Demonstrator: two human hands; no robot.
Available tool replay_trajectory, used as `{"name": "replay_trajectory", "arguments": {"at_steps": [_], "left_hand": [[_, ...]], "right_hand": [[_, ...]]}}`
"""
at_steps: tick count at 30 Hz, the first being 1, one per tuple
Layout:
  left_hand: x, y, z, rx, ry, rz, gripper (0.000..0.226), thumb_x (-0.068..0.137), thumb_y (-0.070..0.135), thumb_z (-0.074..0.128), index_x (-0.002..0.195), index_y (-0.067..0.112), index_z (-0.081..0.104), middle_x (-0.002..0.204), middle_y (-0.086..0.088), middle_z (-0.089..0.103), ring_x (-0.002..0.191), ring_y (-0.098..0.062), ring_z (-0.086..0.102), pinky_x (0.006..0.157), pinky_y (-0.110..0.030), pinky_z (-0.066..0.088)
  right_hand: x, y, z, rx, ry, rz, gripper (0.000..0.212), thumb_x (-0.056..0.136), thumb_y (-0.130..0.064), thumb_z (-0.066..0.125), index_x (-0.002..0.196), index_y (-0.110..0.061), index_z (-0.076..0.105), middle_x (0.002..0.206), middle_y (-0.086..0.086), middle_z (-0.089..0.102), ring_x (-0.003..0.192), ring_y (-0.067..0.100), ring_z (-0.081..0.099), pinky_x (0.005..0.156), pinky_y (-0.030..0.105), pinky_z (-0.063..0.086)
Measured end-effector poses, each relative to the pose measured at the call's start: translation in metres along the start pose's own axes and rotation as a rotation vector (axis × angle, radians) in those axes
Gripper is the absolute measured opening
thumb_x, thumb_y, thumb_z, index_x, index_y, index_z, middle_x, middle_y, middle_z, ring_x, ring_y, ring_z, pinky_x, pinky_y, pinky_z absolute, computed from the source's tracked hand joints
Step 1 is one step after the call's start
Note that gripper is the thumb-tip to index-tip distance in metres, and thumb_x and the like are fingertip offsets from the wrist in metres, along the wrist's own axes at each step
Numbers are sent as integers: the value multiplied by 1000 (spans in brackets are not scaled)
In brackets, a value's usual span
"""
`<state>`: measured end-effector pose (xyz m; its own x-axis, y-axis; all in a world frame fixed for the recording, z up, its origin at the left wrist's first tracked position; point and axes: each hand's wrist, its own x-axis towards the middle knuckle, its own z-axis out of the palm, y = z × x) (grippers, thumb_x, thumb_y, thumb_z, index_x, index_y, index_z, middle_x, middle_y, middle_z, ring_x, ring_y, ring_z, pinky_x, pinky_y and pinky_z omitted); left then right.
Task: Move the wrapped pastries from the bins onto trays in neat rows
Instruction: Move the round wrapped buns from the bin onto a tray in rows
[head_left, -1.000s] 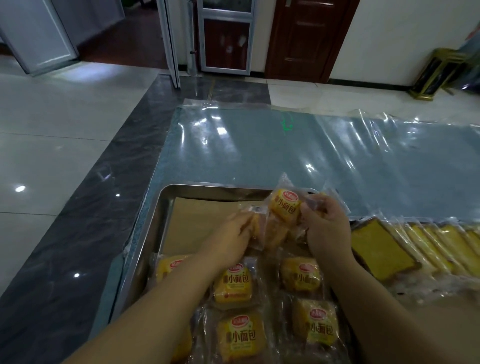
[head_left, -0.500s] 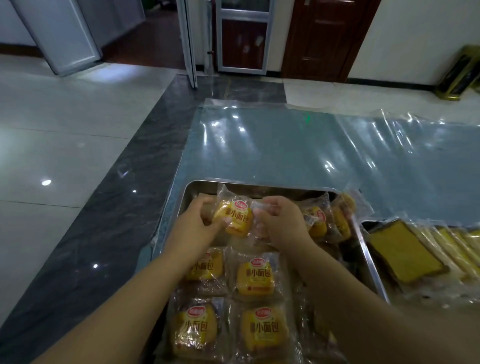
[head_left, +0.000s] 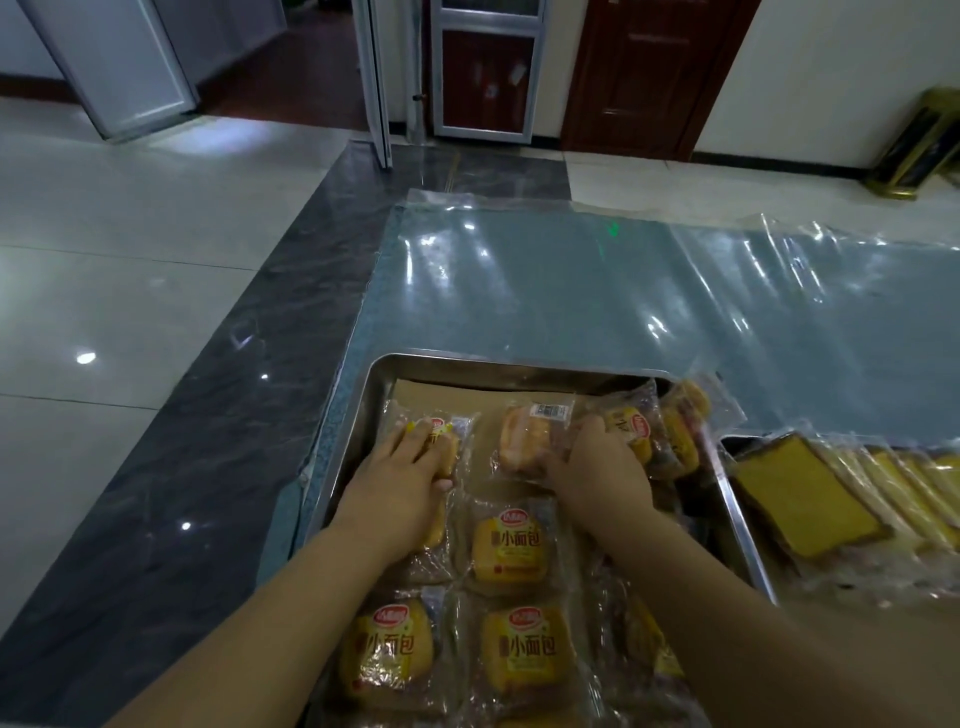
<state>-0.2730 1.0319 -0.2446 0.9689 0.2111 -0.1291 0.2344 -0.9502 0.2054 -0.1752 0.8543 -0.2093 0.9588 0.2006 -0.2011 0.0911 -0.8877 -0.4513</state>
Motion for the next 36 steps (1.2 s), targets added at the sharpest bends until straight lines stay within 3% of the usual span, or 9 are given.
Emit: {"name": "replay_trajectory", "arguments": {"at_steps": [5, 11, 14, 17, 21, 24, 28, 32, 36], "left_hand": [[-7, -6, 3, -9, 6, -4, 53, 96, 44, 37, 145, 33, 21, 155, 6, 15, 141, -22, 7, 109, -41, 28], [-20, -5, 2, -135, 156, -30, 50, 92, 52, 37, 138, 33, 38, 148, 8, 30, 135, -18, 15, 109, -38, 26], [-23, 5, -15, -500, 249, -132, 53, 82, 70, 22, 117, 45, 52, 121, 14, 52, 117, -11, 37, 89, -29, 36], [-19, 21, -39, -1152, 129, -299, 61, 66, 85, 26, 92, 42, 63, 90, 11, 67, 87, -8, 62, 66, -23, 45], [-12, 28, -51, -1411, 117, -424, 44, 80, 63, 50, 89, 24, 68, 87, -7, 73, 76, -24, 71, 69, -37, 59], [-11, 25, -45, -1326, 196, -440, 12, 89, 28, 59, 101, 27, 61, 98, 1, 68, 83, -14, 67, 66, -27, 54], [-11, 17, -42, -1290, 241, -417, 15, 89, 24, 60, 101, 33, 55, 95, 10, 67, 84, -9, 67, 64, -27, 55], [-11, 13, -43, -1413, 224, -393, 24, 86, 18, 65, 105, 28, 54, 97, 0, 71, 81, -17, 71, 69, -39, 58], [-13, 11, -40, -1358, 111, -312, 49, 75, 9, 74, 104, 39, 49, 99, -4, 67, 81, -21, 71, 67, -37, 59]], "right_hand": [[5, -7, 3, -3, -47, 45, 19, 90, -25, 58, 105, -13, 54, 89, 2, 58, 75, 16, 56, 56, 26, 41], [0, -8, 3, 305, 91, -125, 11, 88, -17, 60, 96, -24, 60, 87, -7, 60, 72, 4, 55, 58, 16, 42], [-8, -15, -5, 249, 256, -485, 14, 86, -13, 64, 99, -16, 68, 88, -8, 56, 75, 8, 52, 64, 17, 42], [-19, -21, -7, 144, 301, -828, 5, 81, -5, 69, 82, -9, 73, 76, 2, 61, 70, 16, 53, 60, 26, 46], [-27, -17, 0, 90, 321, -998, 14, 73, 3, 73, 70, -10, 70, 71, 2, 60, 67, 16, 54, 58, 30, 48], [-24, -7, 2, 105, 253, -911, 18, 75, -2, 72, 83, -18, 70, 86, -5, 58, 85, 12, 48, 72, 24, 41], [-22, 3, 4, 325, -45, -496, 41, 80, -22, 66, 112, -42, 49, 113, -16, 42, 103, 3, 43, 78, 16, 42], [-15, -7, 2, 717, -292, -83, 40, 85, -35, 63, 120, -23, 49, 107, -3, 60, 90, 13, 64, 74, 31, 58], [-11, -20, -2, 948, -254, -2, 37, 81, -19, 69, 114, -18, 53, 100, 3, 66, 82, 16, 69, 67, 29, 58]]}}
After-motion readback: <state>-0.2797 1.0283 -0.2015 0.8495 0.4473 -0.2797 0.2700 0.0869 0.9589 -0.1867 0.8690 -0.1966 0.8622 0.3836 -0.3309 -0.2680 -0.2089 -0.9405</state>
